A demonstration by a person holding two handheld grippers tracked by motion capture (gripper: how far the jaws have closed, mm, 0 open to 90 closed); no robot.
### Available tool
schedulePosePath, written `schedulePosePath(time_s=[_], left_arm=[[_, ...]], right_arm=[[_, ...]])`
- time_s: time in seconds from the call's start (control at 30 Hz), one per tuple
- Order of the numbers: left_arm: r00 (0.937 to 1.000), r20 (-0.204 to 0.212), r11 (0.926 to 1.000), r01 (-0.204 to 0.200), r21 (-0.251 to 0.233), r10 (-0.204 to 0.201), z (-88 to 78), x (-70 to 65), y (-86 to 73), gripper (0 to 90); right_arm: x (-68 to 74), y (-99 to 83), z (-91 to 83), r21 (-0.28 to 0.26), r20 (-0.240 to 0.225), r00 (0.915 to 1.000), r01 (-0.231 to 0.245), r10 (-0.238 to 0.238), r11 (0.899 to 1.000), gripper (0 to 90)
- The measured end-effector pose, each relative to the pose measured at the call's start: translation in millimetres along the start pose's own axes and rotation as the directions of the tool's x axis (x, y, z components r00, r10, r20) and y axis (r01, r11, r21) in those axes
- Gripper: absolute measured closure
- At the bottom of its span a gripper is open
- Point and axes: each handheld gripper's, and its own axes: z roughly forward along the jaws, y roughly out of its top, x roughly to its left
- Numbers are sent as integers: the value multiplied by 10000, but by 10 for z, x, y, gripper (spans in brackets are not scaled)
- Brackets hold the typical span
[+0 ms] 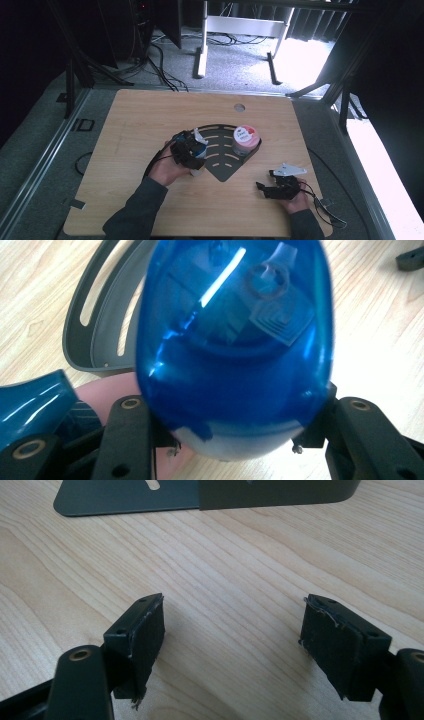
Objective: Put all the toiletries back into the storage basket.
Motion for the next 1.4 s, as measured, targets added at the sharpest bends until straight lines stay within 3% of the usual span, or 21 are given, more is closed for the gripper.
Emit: schedulePosePath(time_s=[0.47,0.5,0.77,1.23,1.4], left_arm=[[9987,-169,9967,-467,658,479,99,-59,32,486],[9977,-179,9947,-645,806,661,114,-73,37,486],[9953,15,9890,-967,1116,971,169,-124,48,503],[9938,484,9865,-1058,1246,1004,173,-141,71,535],[9897,546,9797,-1388,1447,1322,159,-193,103,546]], right_arm=[[-1,0,0,4,2,10000,6,-6,10000,251],[0,0,0,5,3,10000,6,-6,10000,252],[-1,1,2,0,-4,10000,5,-5,10000,252],[-1,2,2,4,-7,10000,2,-2,10000,251],[-1,2,1,4,-8,10000,1,-1,10000,251]])
